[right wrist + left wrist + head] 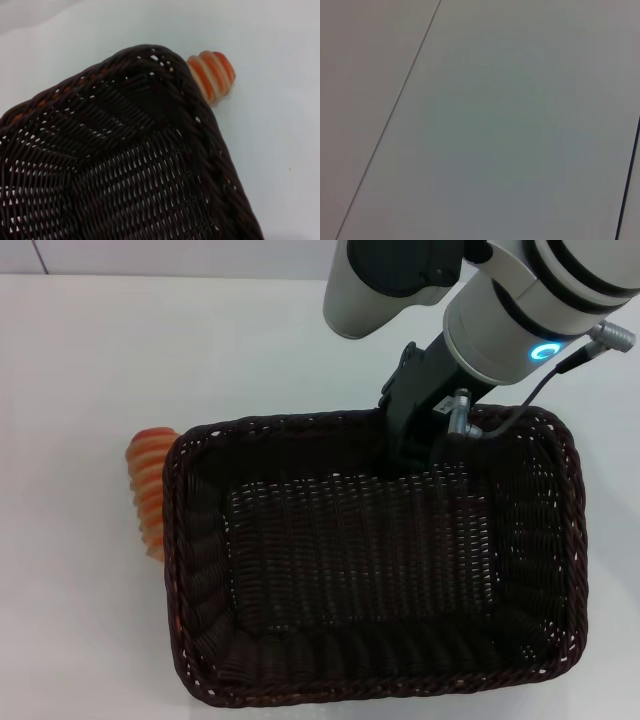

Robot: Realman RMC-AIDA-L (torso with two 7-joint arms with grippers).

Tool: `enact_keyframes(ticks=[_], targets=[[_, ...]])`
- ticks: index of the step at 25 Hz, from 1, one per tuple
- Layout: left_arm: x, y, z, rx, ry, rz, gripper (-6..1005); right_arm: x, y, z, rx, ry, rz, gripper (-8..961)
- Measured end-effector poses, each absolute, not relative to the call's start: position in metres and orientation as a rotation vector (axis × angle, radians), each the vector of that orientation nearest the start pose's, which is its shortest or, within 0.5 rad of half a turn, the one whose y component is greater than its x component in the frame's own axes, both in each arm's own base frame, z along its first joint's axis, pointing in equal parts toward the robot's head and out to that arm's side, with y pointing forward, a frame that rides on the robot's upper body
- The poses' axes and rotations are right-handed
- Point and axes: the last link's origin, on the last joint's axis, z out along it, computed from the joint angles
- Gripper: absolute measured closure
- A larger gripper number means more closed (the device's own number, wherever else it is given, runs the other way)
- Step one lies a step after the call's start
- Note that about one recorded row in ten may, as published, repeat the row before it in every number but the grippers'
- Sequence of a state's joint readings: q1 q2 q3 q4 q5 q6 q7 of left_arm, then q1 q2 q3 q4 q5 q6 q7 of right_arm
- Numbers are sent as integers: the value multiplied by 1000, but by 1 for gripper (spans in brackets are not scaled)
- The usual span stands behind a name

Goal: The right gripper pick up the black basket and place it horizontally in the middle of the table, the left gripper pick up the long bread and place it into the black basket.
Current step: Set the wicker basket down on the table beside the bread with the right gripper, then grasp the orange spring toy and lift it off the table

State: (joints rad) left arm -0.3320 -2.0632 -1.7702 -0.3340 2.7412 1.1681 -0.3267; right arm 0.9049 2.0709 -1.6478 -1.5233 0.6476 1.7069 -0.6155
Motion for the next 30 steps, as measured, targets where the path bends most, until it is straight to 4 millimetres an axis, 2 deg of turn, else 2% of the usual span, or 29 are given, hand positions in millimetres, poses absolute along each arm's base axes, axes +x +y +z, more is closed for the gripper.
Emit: enact_keyframes(ticks=[3, 6, 11, 16, 19, 22, 23, 24, 26, 27, 30], targets=[[-369, 326, 100, -997, -616, -901, 142, 35, 334, -29, -2863, 88, -631, 638], [-369, 325, 101, -995, -613, -901, 142, 34, 333, -28, -2858, 103, -632, 415], [-369, 324, 102, -992, -605, -903, 142, 32, 339, -22, -2789, 131, -621, 332], [-368, 323, 102, -994, -597, -908, 142, 24, 357, -8, -2646, 141, -516, 331], [-367, 322, 102, -997, -587, -911, 142, 13, 369, 8, -2543, 172, -387, 331], [-368, 319, 103, -993, -586, -917, 142, -2, 372, 24, -2462, 168, -254, 331], [-369, 318, 103, -990, -590, -922, 142, -11, 373, 36, -2392, 139, -140, 331], [-370, 317, 104, -987, -594, -927, 142, -11, 373, 36, -2392, 139, -140, 331], [-372, 314, 104, -983, -602, -932, 142, -16, 375, 49, -2316, 80, 37, 332], [-372, 314, 104, -983, -602, -932, 142, -16, 375, 49, -2316, 80, 37, 332], [-374, 312, 104, -983, -604, -931, 143, -6, 378, 52, -2272, 45, 229, 332]])
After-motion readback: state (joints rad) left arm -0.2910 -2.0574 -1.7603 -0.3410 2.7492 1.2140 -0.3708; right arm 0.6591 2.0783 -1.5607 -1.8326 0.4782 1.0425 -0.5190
